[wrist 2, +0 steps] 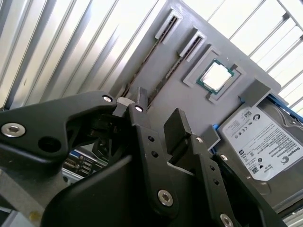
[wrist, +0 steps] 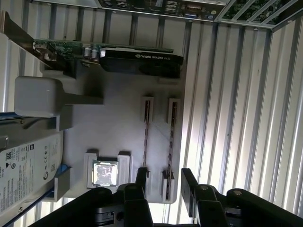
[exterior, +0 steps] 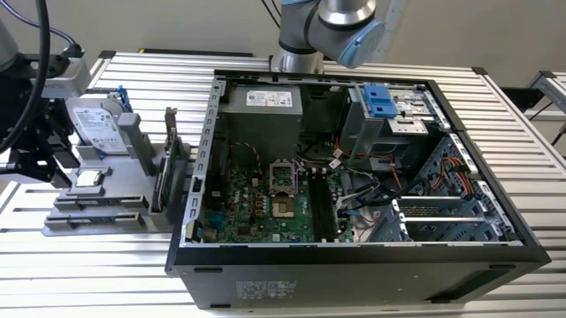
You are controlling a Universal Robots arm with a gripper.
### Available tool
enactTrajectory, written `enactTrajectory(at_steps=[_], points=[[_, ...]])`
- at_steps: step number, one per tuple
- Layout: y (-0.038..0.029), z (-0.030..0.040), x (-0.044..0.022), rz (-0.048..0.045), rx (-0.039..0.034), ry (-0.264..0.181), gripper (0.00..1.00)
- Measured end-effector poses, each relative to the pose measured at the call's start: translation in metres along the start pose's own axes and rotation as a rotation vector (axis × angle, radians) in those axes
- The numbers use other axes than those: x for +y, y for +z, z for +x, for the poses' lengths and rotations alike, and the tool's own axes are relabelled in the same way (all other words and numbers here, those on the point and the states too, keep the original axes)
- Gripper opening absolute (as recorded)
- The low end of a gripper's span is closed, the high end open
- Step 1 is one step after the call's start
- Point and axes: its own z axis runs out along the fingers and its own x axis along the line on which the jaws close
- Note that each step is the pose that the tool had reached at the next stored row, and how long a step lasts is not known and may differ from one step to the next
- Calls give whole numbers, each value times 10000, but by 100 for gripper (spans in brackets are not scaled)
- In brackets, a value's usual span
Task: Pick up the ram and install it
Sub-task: 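Pick up the ram and move it above insertion slot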
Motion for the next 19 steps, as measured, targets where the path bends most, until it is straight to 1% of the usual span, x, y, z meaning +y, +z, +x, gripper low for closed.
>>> enactTrajectory(at_steps=[19], points=[[56, -13, -2, 0, -1, 0, 100]])
